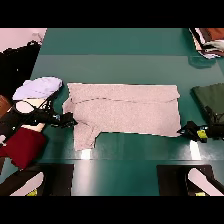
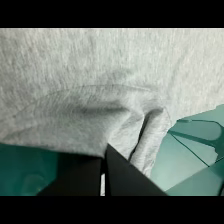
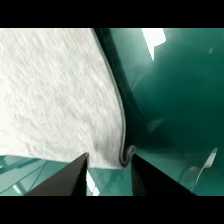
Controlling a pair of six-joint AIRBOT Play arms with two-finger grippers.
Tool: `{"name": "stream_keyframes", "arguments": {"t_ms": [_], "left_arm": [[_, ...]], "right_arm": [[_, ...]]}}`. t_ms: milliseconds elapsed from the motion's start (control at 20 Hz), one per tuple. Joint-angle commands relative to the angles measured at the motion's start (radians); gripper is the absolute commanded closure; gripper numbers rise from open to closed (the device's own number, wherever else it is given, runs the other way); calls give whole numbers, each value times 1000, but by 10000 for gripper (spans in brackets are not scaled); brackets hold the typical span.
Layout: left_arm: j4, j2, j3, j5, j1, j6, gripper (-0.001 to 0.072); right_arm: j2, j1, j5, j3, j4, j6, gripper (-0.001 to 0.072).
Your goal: Fold the shirts.
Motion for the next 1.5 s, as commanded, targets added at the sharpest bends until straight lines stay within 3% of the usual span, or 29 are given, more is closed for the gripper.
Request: {"name": "stream_keyframes", "arguments": {"t_ms": [0,100,150,450,650,750,1000,1450], "left_arm": [[5,1,1,3,1,0,687],[12,1,1,1,1,0,687],[27,1,2,-7,1,-1,688],[265,229,6,-161,1,-134,689],[265,366,6,-355,1,-159,688],[264,388,26,-388,1,-159,688],[262,350,159,-210,1,-156,688],[261,-111,293,157,1,-97,686]], "right_arm": [[-1,47,-29,17,14,10,432],[0,82,-29,17,12,10,653],[0,97,-27,18,11,10,681],[76,149,143,116,-157,10,697],[269,85,273,126,-242,11,697],[355,48,295,126,-256,43,697],[339,115,202,158,-184,77,697],[-217,309,58,568,-158,127,697]]}}
